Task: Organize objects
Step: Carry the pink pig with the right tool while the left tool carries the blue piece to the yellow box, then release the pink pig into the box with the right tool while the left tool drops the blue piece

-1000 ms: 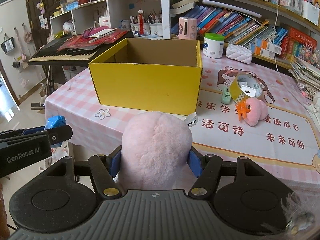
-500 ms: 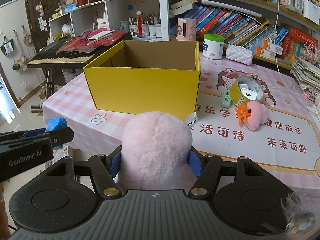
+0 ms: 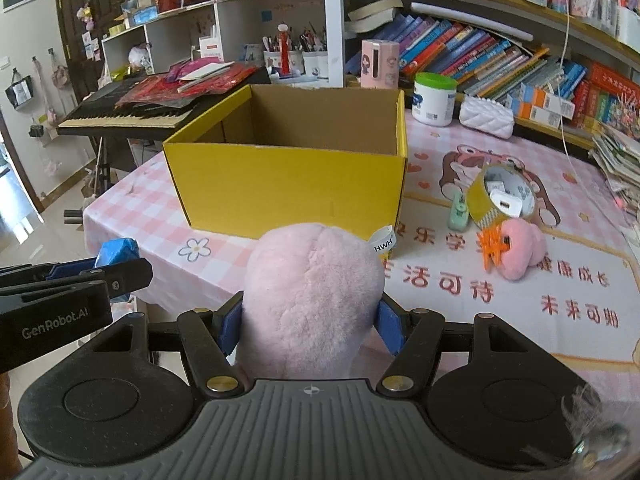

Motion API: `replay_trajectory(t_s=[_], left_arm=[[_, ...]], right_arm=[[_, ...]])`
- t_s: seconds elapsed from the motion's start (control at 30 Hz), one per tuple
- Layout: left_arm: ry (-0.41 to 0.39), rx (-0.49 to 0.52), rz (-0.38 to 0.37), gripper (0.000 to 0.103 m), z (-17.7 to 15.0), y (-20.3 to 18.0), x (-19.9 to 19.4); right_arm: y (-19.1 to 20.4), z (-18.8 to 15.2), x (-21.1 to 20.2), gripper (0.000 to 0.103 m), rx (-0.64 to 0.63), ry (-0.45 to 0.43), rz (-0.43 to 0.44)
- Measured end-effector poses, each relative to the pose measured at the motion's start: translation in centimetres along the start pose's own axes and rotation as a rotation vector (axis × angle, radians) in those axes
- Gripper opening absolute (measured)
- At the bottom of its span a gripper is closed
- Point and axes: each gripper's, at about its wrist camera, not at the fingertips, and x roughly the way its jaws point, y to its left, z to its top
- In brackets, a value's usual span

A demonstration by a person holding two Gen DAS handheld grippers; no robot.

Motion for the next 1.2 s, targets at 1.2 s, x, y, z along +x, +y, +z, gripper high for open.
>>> replay_trajectory(t_s=[1.2], left_arm=[[-0.099, 0.045, 0.129, 0.032, 10.1, -3.2, 11.7]], right_arm=[[-2.9, 11.4, 13.9, 0.063, -0.274, -0.139, 0.062]])
